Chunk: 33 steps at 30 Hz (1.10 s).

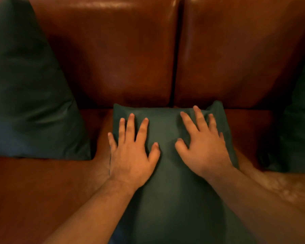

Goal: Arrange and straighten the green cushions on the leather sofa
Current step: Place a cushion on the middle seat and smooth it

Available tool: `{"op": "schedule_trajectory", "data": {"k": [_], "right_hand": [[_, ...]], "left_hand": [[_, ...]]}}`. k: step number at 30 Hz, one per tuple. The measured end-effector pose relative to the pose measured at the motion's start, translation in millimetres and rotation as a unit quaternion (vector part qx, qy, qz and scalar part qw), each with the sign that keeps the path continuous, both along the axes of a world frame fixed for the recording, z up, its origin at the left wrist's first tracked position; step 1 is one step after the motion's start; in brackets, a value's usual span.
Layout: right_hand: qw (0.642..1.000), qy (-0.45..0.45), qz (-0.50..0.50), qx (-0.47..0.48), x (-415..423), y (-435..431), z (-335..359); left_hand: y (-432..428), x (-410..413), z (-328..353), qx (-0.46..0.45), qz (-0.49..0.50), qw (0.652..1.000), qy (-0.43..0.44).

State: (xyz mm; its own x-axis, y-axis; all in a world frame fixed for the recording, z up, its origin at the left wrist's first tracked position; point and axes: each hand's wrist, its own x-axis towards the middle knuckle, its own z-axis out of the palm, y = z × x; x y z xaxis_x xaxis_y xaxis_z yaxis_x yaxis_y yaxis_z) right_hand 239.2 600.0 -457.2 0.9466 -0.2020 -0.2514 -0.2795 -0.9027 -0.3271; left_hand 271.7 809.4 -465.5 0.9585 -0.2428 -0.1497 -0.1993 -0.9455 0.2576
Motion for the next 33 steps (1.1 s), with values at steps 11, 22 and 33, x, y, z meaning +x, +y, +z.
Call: {"op": "schedule_trajectory", "data": {"k": [11, 22, 33], "right_hand": [[0.998, 0.054, 0.007, -0.013, 9.9, 8.9, -18.6], [0.903, 0.006, -0.370, 0.218, -14.2, -73.4, -20.1], [0.854, -0.176, -0.368, 0.323, -18.4, -109.4, 17.1]], "left_hand": [[43.0, 39.9, -14.9, -0.146, 0.178, 0.957, 0.176], [34.3, 34.1, 3.6, -0.470, 0.358, 0.774, 0.228], [8.6, 42.0, 69.4, -0.484, 0.299, 0.821, 0.053]]}}
